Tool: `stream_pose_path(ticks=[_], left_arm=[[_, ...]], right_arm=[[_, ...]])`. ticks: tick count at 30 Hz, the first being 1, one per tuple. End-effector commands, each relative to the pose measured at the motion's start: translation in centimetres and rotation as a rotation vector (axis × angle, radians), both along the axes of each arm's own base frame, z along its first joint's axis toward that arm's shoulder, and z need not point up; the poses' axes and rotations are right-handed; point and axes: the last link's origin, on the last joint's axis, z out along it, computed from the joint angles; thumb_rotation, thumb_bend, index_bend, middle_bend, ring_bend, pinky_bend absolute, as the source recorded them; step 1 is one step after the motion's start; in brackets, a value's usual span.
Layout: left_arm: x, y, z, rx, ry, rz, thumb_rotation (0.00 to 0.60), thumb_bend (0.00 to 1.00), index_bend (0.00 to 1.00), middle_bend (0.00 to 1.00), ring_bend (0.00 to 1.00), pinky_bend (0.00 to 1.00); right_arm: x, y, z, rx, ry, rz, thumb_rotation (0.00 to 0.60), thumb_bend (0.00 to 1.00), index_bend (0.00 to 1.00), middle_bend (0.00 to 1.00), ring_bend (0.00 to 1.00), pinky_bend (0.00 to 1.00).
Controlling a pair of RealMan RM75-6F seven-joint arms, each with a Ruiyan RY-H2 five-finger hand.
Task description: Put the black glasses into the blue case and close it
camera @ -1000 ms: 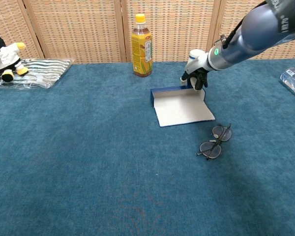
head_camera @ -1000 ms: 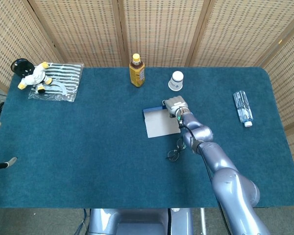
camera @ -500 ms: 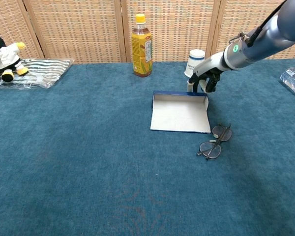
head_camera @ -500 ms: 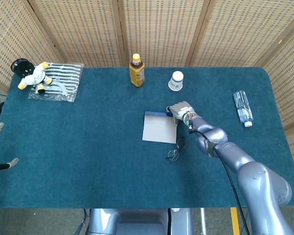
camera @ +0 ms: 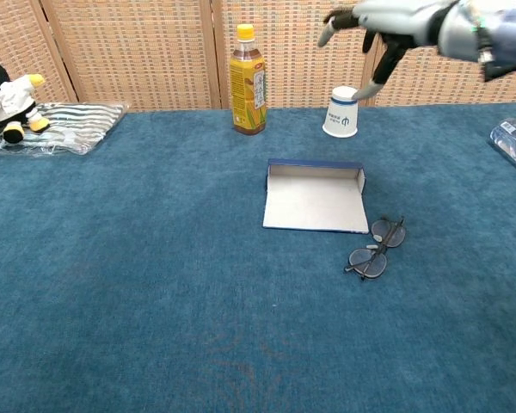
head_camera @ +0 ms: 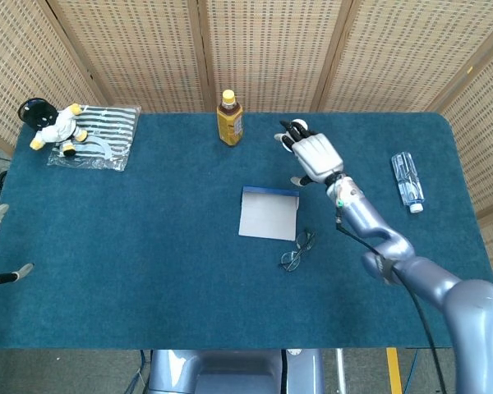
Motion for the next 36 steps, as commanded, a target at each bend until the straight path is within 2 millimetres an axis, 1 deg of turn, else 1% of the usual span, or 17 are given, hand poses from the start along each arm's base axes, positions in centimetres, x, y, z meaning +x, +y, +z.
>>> stream_pose_path(ticks=[1, 2, 4, 8, 13, 14, 16, 18, 22, 26, 30, 36], left_arm=[[0.0, -0.1, 0.0, -0.001, 0.002, 0.002, 0.600, 0.00, 0.00, 0.00, 0.00, 0.00], [0.0, -0.1, -0.1, -0.001, 0.006, 0.001, 0.600, 0.00, 0.00, 0.00, 0.00, 0.00], [0.0, -0.2, -0.1, 0.000, 0.007, 0.000, 0.600, 0.00, 0.00, 0.00, 0.00, 0.00], [0.2, -0.3, -0.5, -0.011, 0.015, -0.002, 0.600, 0.00, 0.00, 0.00, 0.00, 0.00], [0.4, -0.4, -0.7, -0.013, 0.019, -0.011, 0.600, 0.00, 0.00, 0.00, 0.00, 0.00], [0.5, -0.4, -0.8, -0.012, 0.020, -0.012, 0.600, 0.00, 0.00, 0.00, 0.00, 0.00], [0.5, -0.5, -0.8, -0.011, 0.021, -0.011, 0.600, 0.00, 0.00, 0.00, 0.00, 0.00], [0.5, -0.6, -0.8, -0.010, 0.024, -0.011, 0.600, 0.00, 0.00, 0.00, 0.00, 0.00], [0.4, -0.7, -0.8, -0.011, 0.023, -0.009, 0.600, 0.00, 0.00, 0.00, 0.00, 0.00], [0.3, -0.7, -0.7, -0.012, 0.021, -0.007, 0.600, 0.00, 0.00, 0.00, 0.00, 0.00], [0.2, -0.8, -0.6, -0.014, 0.019, -0.001, 0.600, 0.00, 0.00, 0.00, 0.00, 0.00], [0.1, -0.8, -0.6, -0.016, 0.017, 0.004, 0.600, 0.00, 0.00, 0.00, 0.00, 0.00]], right_arm=[[-6.6, 8.2, 1.5, 0.162, -0.007, 0.138, 0.600, 0.16, 0.24, 0.00, 0.00, 0.25], [-8.0, 10.4, 1.4, 0.193, 0.008, 0.168, 0.600, 0.16, 0.25, 0.00, 0.00, 0.25], [-8.5, 11.7, 1.3, 0.200, 0.005, 0.194, 0.600, 0.16, 0.25, 0.00, 0.00, 0.25], [-8.7, 13.3, 0.2, 0.195, 0.061, 0.274, 0.600, 0.16, 0.27, 0.00, 0.00, 0.25], [-8.7, 14.0, -1.7, 0.213, 0.122, 0.328, 0.600, 0.19, 0.29, 0.00, 0.00, 0.25], [-8.6, 14.0, -2.0, 0.211, 0.131, 0.336, 0.600, 0.20, 0.30, 0.00, 0.00, 0.25], [-8.5, 14.0, -2.4, 0.207, 0.146, 0.352, 0.600, 0.23, 0.32, 0.00, 0.00, 0.21], [-8.3, 13.8, -2.9, 0.193, 0.175, 0.372, 0.600, 0.25, 0.32, 0.00, 0.00, 0.12], [-8.3, 13.4, -3.8, 0.189, 0.198, 0.363, 0.600, 0.25, 0.33, 0.00, 0.00, 0.08], [-8.1, 12.7, -4.8, 0.187, 0.232, 0.347, 0.600, 0.26, 0.34, 0.00, 0.00, 0.01], [-8.2, 11.9, -6.1, 0.188, 0.274, 0.322, 0.600, 0.26, 0.35, 0.00, 0.00, 0.01], [-8.5, 11.8, -6.8, 0.196, 0.295, 0.318, 0.600, 0.26, 0.37, 0.00, 0.00, 0.01]])
